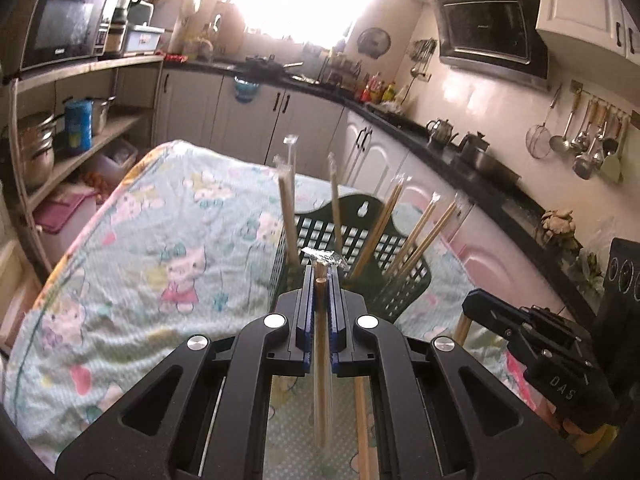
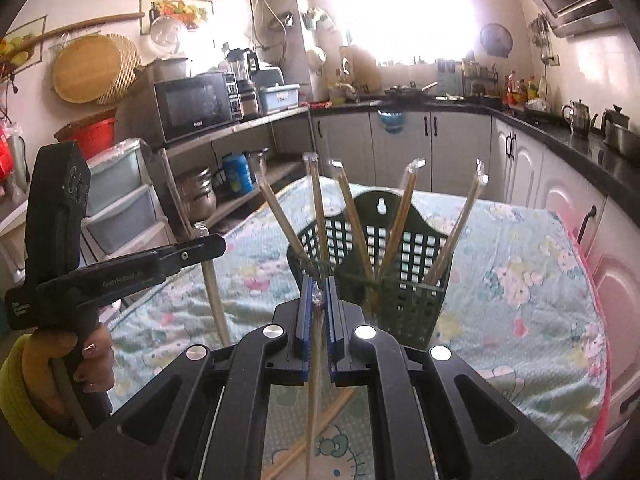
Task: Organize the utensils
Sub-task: 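Lift both held chopsticks upright and carry them over the green caddy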
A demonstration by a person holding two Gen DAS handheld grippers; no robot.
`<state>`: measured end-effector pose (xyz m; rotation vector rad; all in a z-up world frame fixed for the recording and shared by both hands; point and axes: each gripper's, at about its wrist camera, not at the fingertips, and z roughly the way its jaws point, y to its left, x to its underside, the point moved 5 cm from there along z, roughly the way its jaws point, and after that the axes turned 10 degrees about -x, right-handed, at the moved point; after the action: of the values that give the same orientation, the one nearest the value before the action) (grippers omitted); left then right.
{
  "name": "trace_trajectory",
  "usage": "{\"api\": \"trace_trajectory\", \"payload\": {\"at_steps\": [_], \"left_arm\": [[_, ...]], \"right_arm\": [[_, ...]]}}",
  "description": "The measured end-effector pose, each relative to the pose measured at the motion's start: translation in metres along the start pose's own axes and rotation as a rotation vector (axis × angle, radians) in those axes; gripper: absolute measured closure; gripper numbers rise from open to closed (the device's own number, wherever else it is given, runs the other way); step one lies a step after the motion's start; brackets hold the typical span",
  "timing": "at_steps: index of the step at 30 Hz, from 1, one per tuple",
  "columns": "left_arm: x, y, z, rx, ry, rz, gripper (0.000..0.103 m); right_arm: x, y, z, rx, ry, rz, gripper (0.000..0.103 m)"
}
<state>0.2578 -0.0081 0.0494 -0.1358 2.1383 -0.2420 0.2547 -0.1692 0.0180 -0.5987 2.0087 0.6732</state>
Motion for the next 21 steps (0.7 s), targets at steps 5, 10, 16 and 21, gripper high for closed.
{"api": "trace_trajectory", "payload": {"at_steps": [5,10,16,21], "left_arm": [[-0.022,-0.008,-0.011,0.015,-0.05,0.011,0.102],[-0.044,-0.016,-0.019,0.023,-0.096,0.024,0.102],[-0.074,-0.026,-0.029,0.025,-0.158,0.038,0.102],[-0.093,-0.035,-0.03,0.004,-0.194,0.06,0.102]], "right_arm": [[-0.015,0.004,-0.006,0.007,-0.033,-0.021,0.097],[-0.039,0.004,-0.016,0.014,-0.083,-0.037,0.097],[-0.071,0.003,-0.026,0.025,-0.145,-0.072,0.097],[-0.089,-0.002,-0.03,0.026,-0.177,-0.079,0.097]]}}
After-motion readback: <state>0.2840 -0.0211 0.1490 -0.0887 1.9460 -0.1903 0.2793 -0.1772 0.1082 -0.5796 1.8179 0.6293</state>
